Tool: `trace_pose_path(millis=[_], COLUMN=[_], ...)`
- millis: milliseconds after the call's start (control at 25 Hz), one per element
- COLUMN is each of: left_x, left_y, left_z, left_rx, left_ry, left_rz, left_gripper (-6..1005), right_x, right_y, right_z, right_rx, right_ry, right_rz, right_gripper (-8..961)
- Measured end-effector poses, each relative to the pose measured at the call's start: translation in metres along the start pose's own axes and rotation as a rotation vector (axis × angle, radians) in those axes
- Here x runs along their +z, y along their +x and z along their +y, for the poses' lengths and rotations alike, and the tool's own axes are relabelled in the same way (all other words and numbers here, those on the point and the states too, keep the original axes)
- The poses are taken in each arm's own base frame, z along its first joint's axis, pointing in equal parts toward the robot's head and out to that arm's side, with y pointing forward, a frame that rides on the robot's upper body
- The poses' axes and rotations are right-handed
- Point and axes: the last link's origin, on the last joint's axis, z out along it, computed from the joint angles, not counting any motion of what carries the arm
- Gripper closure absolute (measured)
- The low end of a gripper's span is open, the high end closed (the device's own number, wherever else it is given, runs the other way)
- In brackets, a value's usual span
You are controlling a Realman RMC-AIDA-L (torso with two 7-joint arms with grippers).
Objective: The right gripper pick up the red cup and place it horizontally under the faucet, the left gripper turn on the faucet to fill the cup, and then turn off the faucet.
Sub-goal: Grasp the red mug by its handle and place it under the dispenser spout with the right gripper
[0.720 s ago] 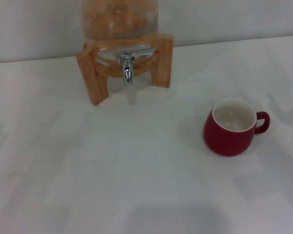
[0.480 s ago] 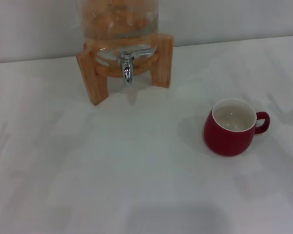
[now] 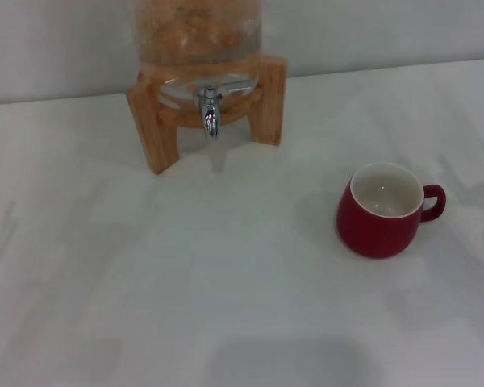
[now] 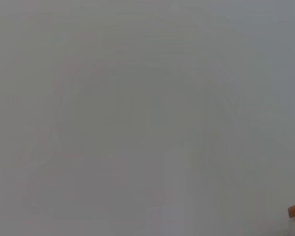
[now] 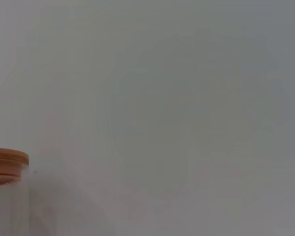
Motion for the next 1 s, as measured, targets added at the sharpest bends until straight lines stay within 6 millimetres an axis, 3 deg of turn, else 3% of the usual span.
trace_pose_path(millis=[600,1000], left_x=[-0.001,-0.002], left_y=[-0.002,-0.004], left_z=[0.001,0.002], left_rx=[-0.003,-0.011], left_ry=[0.002,0.005], left_rz=[-0.011,-0.023], left_gripper=[154,154], right_x=[-0.001,-0.013], right_y=[0.005,0.009], right_z=[0.001,-0.012], right_rx=[-0.03,-0.077], right_ry=[-0.013,0.024], right_rz=[0.034,0.088], right_gripper=[95,96])
